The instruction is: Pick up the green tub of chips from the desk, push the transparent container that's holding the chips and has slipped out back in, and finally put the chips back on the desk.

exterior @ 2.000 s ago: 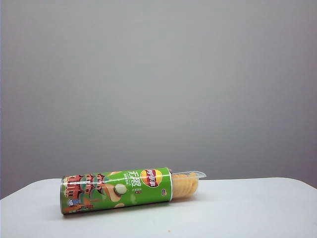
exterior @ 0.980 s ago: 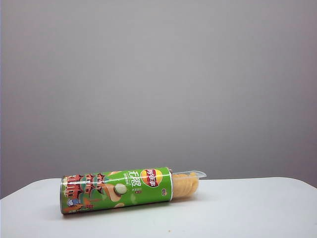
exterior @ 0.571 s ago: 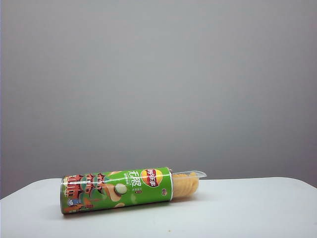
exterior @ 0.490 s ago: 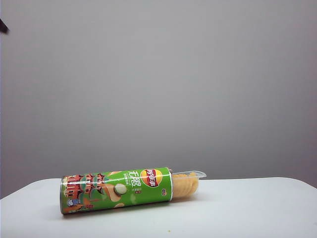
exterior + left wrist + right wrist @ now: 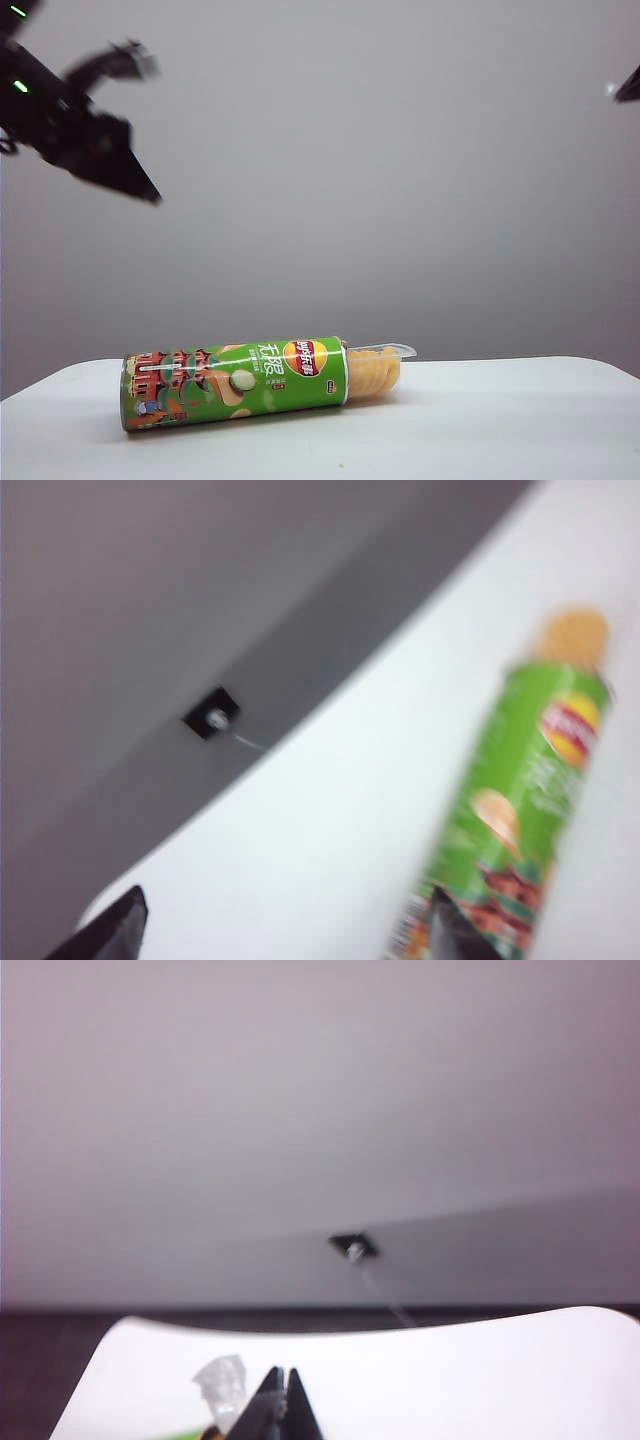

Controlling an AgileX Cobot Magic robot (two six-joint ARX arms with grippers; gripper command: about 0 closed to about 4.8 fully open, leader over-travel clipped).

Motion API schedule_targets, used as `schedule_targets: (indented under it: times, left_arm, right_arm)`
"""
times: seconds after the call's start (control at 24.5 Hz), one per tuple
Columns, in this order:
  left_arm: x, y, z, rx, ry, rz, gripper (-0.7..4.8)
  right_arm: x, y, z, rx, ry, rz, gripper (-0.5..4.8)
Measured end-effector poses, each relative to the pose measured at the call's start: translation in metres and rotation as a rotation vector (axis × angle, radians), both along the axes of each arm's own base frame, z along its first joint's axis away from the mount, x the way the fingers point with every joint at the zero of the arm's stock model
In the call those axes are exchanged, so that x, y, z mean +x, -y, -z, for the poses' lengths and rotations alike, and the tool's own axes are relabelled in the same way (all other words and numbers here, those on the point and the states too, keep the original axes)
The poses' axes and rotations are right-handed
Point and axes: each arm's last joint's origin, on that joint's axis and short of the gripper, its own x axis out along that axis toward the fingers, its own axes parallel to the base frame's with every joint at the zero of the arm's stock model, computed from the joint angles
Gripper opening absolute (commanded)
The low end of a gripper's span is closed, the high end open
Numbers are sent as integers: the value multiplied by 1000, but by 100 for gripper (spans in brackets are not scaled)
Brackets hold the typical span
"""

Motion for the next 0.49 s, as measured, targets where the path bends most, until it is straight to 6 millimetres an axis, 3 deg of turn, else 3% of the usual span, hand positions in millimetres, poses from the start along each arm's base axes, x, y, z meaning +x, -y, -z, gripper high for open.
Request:
schedule_targets:
  times: [0.12, 0.24, 0.33, 0.37, 0.49]
  left_arm:
    - [1, 14, 17, 81, -52, 58, 349]
    - [3, 27, 30, 107, -96, 99, 426]
    - [12, 29, 33, 119, -105, 93, 446]
    - [14, 30, 34, 128, -107, 87, 469]
    - [22, 38, 38, 177, -140, 68, 469]
  right_arm:
    - [27, 3, 20, 43, -40, -197, -5]
    - [53, 10, 43, 97, -60, -350, -5]
    - [75, 14, 63, 125, -59, -455, -5]
    - [79, 15, 67, 124, -55, -471, -5]
    - [94, 17, 78, 120, -39, -513, -5]
